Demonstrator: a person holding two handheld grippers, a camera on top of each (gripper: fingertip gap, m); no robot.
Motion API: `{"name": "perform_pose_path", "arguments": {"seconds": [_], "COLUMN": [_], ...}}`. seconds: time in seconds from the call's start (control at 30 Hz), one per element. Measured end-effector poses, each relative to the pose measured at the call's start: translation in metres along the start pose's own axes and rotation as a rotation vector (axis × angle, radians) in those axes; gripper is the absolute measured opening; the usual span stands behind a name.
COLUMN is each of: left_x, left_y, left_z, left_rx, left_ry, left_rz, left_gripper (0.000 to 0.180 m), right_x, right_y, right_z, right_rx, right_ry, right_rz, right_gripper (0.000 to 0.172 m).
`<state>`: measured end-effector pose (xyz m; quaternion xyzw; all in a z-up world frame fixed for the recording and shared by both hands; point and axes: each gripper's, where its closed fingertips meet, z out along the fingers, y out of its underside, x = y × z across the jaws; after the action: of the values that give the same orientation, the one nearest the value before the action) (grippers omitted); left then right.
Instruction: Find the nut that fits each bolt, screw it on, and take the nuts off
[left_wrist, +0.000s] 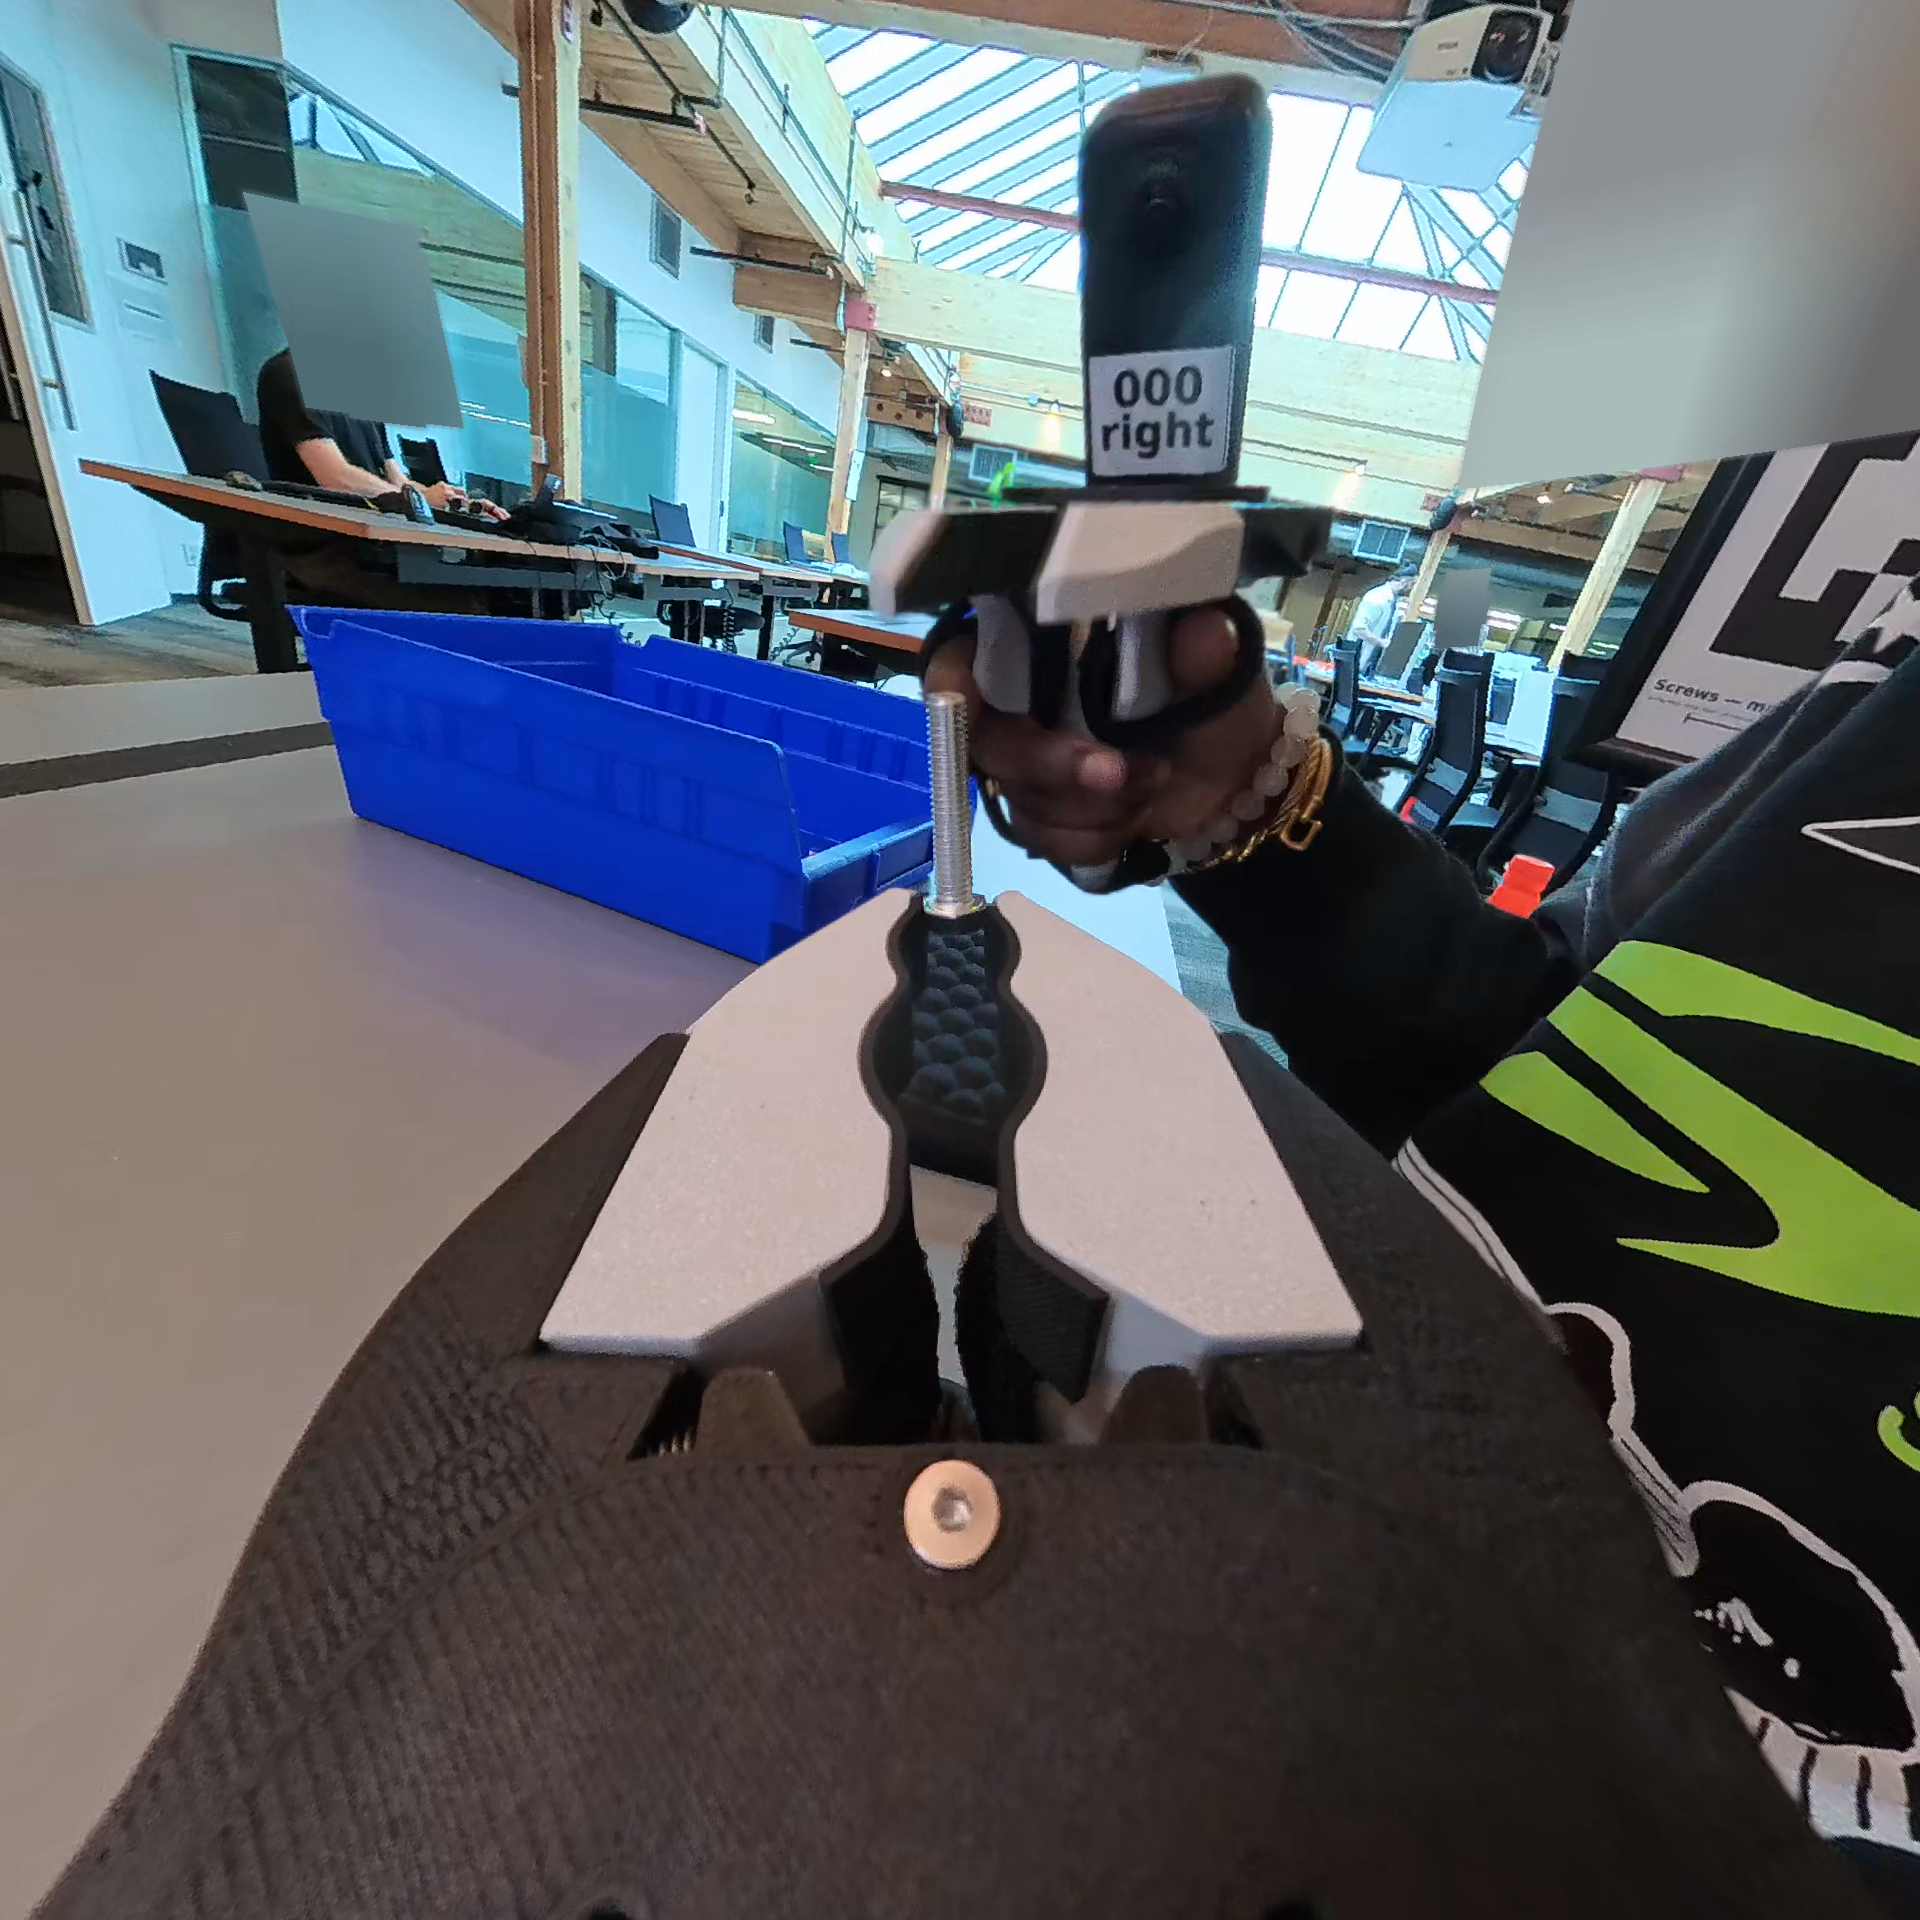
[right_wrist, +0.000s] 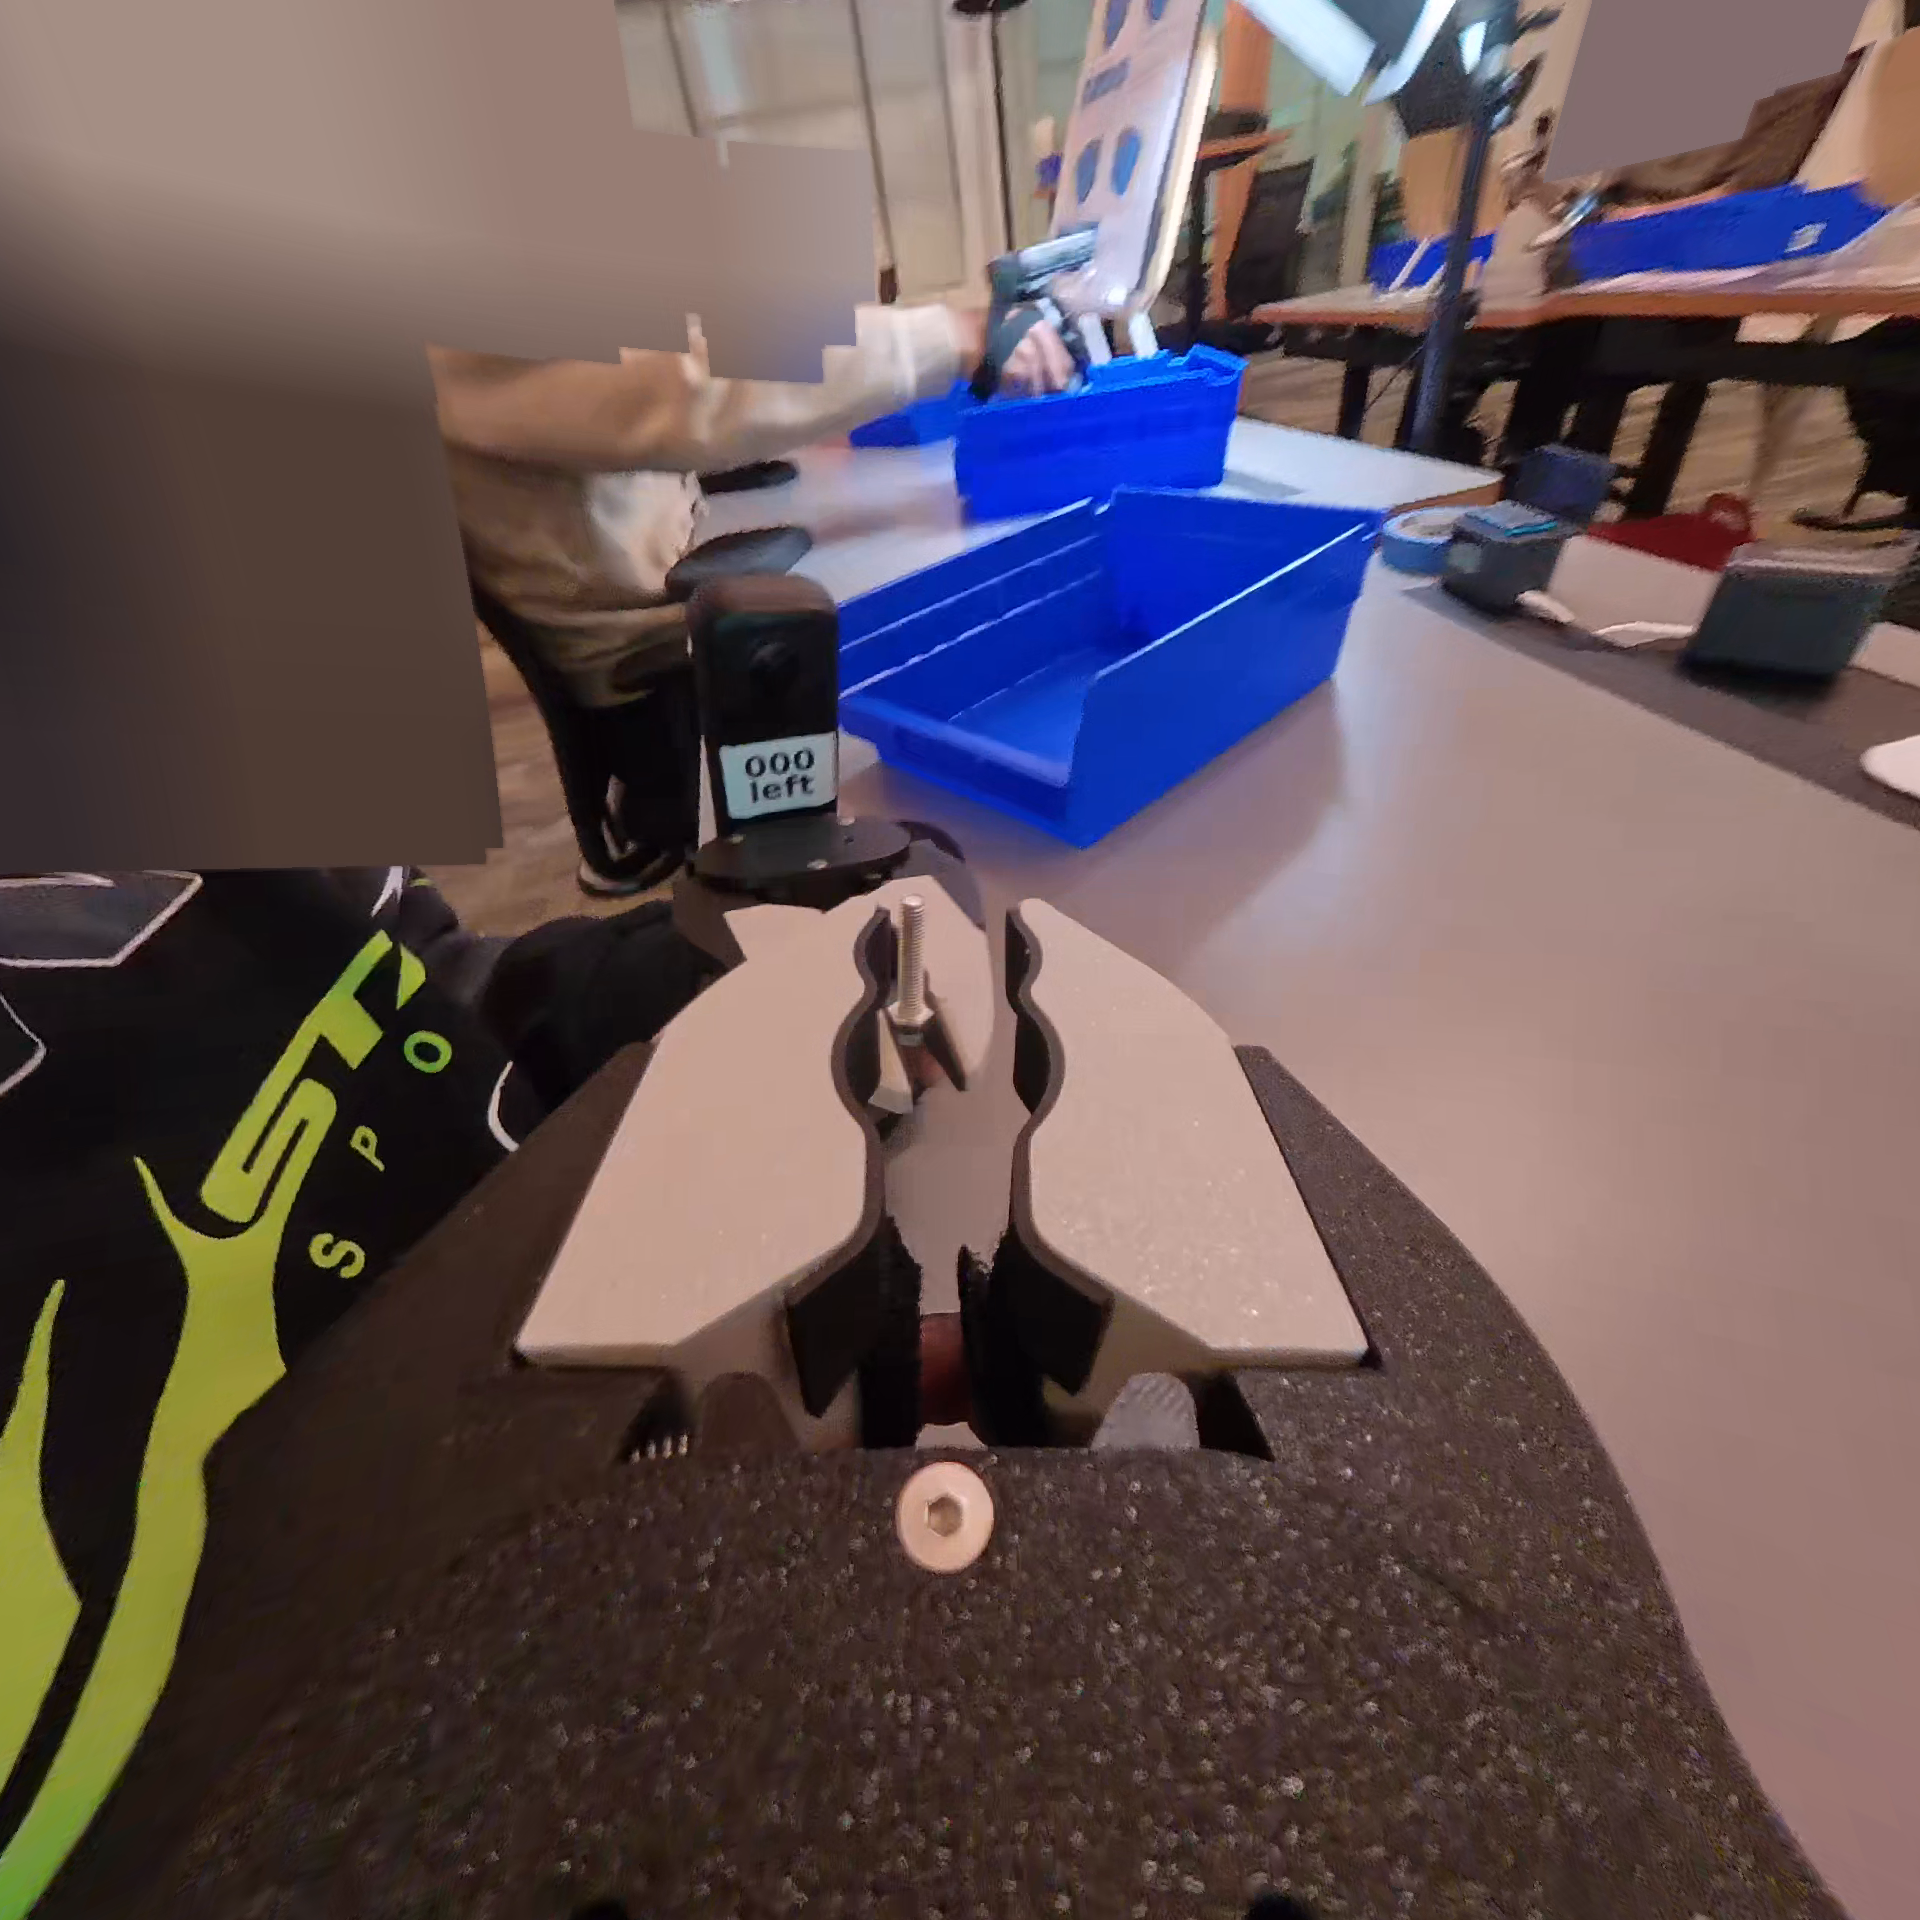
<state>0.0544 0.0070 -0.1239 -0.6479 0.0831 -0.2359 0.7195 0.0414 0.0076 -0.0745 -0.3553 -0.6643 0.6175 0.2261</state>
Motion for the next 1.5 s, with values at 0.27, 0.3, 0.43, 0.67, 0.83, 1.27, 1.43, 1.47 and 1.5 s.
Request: {"name": "perform_pose_path", "arguments": {"seconds": [0.27, 0.3, 0.43, 0.67, 0.83, 1.27, 1.43, 1.47, 1.5], "left_x": [0.002, 0.002, 0.000, -0.011, -0.011, -0.012, -0.012, -0.012, -0.012], "left_y": [0.005, 0.006, 0.006, 0.001, 0.002, 0.004, 0.004, 0.004, 0.004], "left_z": [0.002, 0.002, 0.003, 0.002, 0.003, 0.003, 0.003, 0.003, 0.003], "left_rx": [-0.032, -0.035, -0.038, -0.002, -0.005, -0.010, -0.009, -0.010, -0.010], "left_ry": [0.005, 0.005, -0.012, -0.077, -0.081, -0.076, -0.074, -0.074, -0.074], "left_rz": [0.020, 0.022, 0.027, -0.007, 0.001, -0.023, -0.026, -0.026, -0.026], "left_gripper": [0.010, 0.010, 0.011, 0.054, 0.058, 0.058, 0.058, 0.058, 0.058], "right_x": [-0.009, -0.009, -0.007, 0.060, 0.169, 0.322, 0.330, 0.331, 0.331], "right_y": [0.015, 0.016, 0.018, -0.016, -0.026, 0.102, 0.114, 0.114, 0.115], "right_z": [0.022, 0.022, 0.020, -0.044, -0.139, -0.200, -0.203, -0.204, -0.204], "right_rx": [-0.055, -0.062, -0.070, -0.022, -0.069, -0.250, -0.276, -0.278, -0.286], "right_ry": [-0.064, -0.066, -0.052, 0.340, 0.820, 1.068, 1.110, 1.115, 1.120], "right_rz": [-0.011, -0.014, -0.030, -0.046, 0.006, 0.451, 0.442, 0.438, 0.433], "right_gripper": [0.010, 0.008, 0.006, 0.006, 0.006, 0.006, 0.006, 0.006, 0.006]}}
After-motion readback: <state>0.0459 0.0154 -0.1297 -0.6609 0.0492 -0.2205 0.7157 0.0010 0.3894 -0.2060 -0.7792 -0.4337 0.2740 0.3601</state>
